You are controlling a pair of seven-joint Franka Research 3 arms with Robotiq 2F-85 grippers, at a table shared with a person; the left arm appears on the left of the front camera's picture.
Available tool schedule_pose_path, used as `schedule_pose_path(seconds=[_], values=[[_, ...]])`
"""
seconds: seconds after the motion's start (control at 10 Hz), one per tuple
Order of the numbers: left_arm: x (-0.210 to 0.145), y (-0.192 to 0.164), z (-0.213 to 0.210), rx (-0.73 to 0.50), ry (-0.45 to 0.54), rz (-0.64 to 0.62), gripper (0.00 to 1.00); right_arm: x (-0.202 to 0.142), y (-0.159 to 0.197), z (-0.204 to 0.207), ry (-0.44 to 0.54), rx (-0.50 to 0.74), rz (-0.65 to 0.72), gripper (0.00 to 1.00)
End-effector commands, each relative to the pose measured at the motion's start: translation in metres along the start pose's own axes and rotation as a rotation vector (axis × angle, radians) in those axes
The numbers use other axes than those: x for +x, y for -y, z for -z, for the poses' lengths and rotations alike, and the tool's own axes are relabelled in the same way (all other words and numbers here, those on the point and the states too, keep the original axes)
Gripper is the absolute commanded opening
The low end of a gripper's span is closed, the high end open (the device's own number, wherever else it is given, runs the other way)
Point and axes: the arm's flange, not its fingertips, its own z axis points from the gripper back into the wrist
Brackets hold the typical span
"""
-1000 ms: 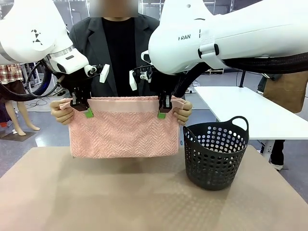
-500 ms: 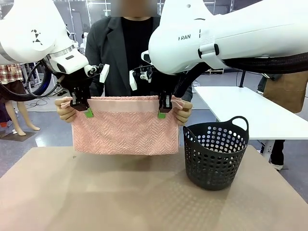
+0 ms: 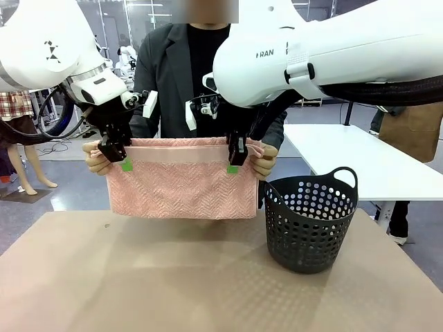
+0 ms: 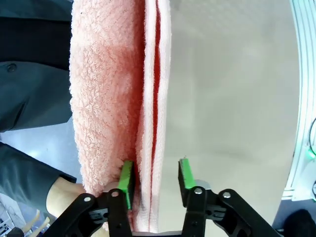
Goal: Fold the towel.
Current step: Release the end of the 100 cm Hotel Towel you were holding.
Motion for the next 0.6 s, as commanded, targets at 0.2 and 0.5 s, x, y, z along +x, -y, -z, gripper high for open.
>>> schedule_pose_path(seconds=[0.2,0.5], values=[[0.002,-0.001,-0.009,0.02,-0.01,0.016,1.0,0.0,0.003,-0.01,0.01,-0.013,0.019,1.0],[0.003,0.001,-0.026,0.025,-0.007,-0.019,1.0,-0.003,0.002,-0.038,0.013,-0.056,0.028,0.84]])
